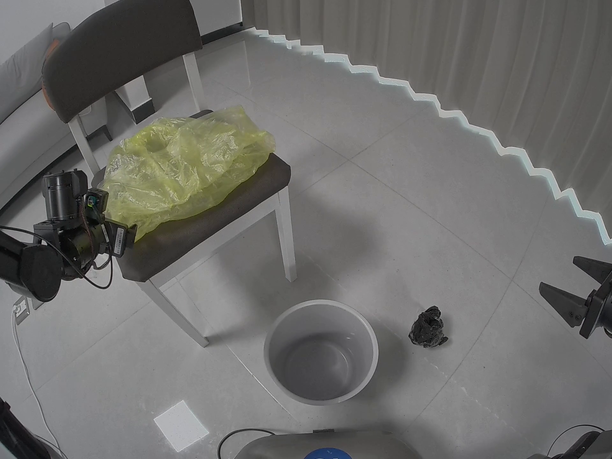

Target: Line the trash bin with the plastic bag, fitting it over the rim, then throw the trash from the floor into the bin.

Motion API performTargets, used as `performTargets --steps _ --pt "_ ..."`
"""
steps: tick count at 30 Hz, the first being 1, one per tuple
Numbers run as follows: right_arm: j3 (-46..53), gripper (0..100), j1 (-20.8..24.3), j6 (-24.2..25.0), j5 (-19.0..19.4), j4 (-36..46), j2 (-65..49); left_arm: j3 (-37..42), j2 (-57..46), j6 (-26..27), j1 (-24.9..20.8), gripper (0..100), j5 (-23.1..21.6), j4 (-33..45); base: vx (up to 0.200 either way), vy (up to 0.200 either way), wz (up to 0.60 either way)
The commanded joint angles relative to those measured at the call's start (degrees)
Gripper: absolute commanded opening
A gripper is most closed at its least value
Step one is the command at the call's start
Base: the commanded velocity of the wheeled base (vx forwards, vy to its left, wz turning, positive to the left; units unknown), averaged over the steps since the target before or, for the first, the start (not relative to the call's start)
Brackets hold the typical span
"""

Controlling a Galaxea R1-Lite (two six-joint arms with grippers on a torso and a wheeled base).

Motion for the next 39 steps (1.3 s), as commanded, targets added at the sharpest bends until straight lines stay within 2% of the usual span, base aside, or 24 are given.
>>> performTargets --steps 1,11,21,22,31,39 --pt "-0.11 100 -0.24 -0.01 0.03 -0.02 -0.42 -1.09 1.55 0.12 -0.33 100 0.43 0.00 0.000 0.000 0.00" --pt "-0.11 100 -0.24 -0.01 0.03 -0.02 -0.42 -1.35 0.68 0.91 0.29 100 2.63 -0.18 0.000 0.000 0.00" --pt "-0.02 100 -0.24 -0.01 0.12 -0.02 -0.33 -2.14 2.08 0.91 0.73 100 2.71 -0.27 0.000 0.000 0.00" --pt "0.07 100 -0.24 -0.01 0.12 -0.02 -0.33 -2.23 2.26 1.00 0.82 0 2.71 -0.27 0.000 0.000 0.00" --pt "-0.02 100 -0.24 -0.01 0.12 -0.02 -0.16 -3.11 2.52 1.00 0.64 0 4.65 -0.27 0.000 0.000 0.00" --pt "0.24 100 -0.16 -0.01 0.12 -0.02 0.02 -3.90 0.32 0.74 0.11 0 3.77 -0.79 0.000 0.000 0.00"
